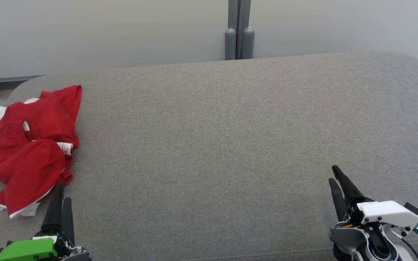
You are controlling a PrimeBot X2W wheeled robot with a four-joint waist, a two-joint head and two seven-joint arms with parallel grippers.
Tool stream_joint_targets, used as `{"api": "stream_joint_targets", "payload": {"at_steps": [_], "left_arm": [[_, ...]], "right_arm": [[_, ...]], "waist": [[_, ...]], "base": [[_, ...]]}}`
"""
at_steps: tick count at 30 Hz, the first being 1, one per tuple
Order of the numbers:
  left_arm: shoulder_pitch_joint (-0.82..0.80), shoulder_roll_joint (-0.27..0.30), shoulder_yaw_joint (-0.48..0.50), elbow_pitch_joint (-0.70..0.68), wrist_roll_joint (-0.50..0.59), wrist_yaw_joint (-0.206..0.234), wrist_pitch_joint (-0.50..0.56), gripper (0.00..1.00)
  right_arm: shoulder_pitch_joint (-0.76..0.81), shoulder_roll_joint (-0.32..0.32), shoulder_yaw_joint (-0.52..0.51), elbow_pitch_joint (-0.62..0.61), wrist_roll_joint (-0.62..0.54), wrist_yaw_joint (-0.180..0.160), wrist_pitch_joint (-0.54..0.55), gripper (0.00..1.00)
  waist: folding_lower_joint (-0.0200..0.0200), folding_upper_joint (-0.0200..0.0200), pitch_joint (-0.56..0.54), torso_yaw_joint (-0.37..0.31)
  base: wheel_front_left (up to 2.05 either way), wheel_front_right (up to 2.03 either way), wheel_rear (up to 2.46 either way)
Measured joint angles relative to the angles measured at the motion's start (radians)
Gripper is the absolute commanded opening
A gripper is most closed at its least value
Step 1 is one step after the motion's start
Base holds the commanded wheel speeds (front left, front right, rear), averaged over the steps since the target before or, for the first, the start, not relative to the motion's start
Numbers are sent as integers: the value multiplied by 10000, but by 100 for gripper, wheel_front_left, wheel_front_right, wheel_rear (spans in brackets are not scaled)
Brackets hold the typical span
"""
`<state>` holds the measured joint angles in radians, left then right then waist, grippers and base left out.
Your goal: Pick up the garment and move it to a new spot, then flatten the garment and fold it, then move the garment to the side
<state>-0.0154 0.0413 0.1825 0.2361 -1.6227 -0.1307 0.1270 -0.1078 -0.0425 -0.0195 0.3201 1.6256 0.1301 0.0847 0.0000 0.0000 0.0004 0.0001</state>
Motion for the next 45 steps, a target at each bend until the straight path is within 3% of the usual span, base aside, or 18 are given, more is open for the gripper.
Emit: {"api": "stream_joint_targets", "payload": {"at_steps": [6, 14, 31, 45], "left_arm": [[39, -2, -374, -100, 230, 81, -368, 100], [48, 0, -746, -393, 1394, 297, -767, 100], [109, 56, -1425, -930, 5058, 792, -1475, 100], [393, 424, -1935, -1093, 8032, 1243, -2004, 100]], "right_arm": [[98, 2, 148, -148, -282, 0, -337, 100], [241, 2, 222, -510, -1273, 0, -679, 100], [580, -8, 435, -1553, -5210, 0, -1308, 100], [827, -15, 846, -1925, -8378, 2, -1772, 100]], "waist": [[0, 0, -51, -2], [0, 0, -122, -1], [0, 0, -300, 40], [0, 0, -443, 69]], "base": [[0, 0, 0], [0, 0, 0], [0, 0, 0], [0, 0, 0]]}}
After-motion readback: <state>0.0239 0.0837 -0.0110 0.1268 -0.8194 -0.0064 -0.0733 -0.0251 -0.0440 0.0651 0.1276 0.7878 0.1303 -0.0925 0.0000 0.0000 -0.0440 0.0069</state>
